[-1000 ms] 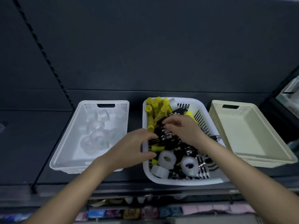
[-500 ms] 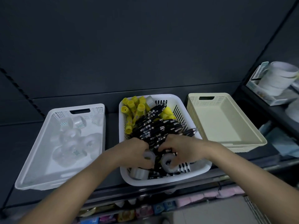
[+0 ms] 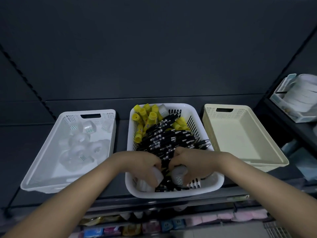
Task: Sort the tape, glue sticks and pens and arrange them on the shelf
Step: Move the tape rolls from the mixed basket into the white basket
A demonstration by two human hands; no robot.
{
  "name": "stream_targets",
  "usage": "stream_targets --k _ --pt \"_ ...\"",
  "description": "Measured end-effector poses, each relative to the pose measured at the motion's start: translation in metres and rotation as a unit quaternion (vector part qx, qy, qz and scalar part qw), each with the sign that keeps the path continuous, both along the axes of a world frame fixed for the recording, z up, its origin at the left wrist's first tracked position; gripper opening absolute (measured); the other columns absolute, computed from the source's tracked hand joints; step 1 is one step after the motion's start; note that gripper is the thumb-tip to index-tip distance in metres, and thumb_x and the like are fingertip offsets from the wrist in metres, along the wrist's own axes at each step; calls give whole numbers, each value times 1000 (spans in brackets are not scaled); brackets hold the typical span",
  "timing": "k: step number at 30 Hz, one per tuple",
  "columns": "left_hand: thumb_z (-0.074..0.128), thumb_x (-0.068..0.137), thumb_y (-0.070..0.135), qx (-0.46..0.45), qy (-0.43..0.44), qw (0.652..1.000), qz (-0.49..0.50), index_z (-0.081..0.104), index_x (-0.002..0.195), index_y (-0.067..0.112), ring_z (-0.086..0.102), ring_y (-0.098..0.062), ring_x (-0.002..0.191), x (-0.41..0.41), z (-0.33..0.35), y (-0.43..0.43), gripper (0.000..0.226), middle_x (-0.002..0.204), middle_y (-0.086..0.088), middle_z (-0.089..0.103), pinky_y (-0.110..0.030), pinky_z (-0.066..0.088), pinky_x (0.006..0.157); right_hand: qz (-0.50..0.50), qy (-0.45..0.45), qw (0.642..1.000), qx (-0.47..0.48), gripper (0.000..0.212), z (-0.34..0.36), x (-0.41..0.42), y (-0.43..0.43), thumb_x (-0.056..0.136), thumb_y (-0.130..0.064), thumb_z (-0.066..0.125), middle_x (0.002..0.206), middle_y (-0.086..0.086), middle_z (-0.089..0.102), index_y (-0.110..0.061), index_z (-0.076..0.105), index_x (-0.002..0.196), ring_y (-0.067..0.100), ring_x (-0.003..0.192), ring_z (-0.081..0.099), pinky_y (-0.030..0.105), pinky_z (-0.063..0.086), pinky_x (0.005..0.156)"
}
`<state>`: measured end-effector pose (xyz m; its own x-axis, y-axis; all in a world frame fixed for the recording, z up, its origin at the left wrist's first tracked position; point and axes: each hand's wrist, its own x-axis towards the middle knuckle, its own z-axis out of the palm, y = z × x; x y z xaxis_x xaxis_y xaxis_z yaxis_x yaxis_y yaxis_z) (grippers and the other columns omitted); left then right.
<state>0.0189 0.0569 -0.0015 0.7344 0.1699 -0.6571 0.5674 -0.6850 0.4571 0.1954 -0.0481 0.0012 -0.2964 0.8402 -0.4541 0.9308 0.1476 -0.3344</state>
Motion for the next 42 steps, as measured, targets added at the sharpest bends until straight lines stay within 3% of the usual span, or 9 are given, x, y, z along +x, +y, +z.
stream_targets --k 3,7,11,15,21,27,30,35,42 --pt "71 74 31 -31 -42 998 37 53 94 38 60 -11 76 -3 0 2 28 94 9 59 -24 51 58 -1 31 999 12 21 4 4 0 82 -29 67 107 -5 44 -28 63 103 9 97 48 20 42 77" --pt "74 73 34 -48 -74 994 59 55 99 38 60 0 75 -8 -1 1 34 93 16 59 -20 51 59 60 -1 998 30 13 -1 3 -1 83 -23 65 104 4 56 -14 67 93 -27 85 27 5 32 63" --pt "74 72 33 -68 -106 988 88 57 104 35 57 7 71 -13 3 4 36 93 18 59 -16 48 58 28 38 999 13 12 14 3 3 89 -20 59 98 0 63 -12 69 88 1 88 54 16 43 75" --pt "73 73 25 -106 -186 959 184 60 107 31 61 -6 95 -22 9 14 37 107 11 62 -23 54 75 -68 126 990 -2 20 37 16 12 92 -26 57 80 -16 61 -35 60 74 -6 71 57 13 43 66" --pt "75 71 24 -3 -311 879 361 61 99 31 60 -2 85 -9 5 32 32 98 12 62 -17 48 67 -324 387 861 68 13 36 31 45 90 -11 61 86 8 67 1 64 87 12 78 68 27 58 76" --pt "71 74 22 59 -335 863 372 54 113 24 56 -4 89 15 -2 37 43 103 12 57 -17 40 63 -463 231 801 301 12 14 41 101 87 -25 64 90 1 67 -14 66 86 16 85 61 26 43 66" --pt "68 77 16 75 -308 890 327 53 114 18 55 -12 93 21 -3 41 40 105 7 57 -18 43 64 -451 216 815 293 16 1 43 120 92 -22 57 101 2 64 -12 61 104 19 99 60 25 39 71" --pt "78 72 22 94 -276 912 289 50 118 18 53 -14 95 23 -7 39 54 109 4 54 -21 44 68 -348 124 907 201 69 -14 49 142 87 -8 58 140 19 40 -11 24 147 34 124 44 30 40 84" --pt "83 65 26 109 -282 914 270 51 118 20 52 -14 100 23 -16 40 62 114 4 52 -28 47 80 -286 38 930 226 67 -27 53 158 73 -25 77 123 14 37 -19 44 131 26 83 49 30 44 76"
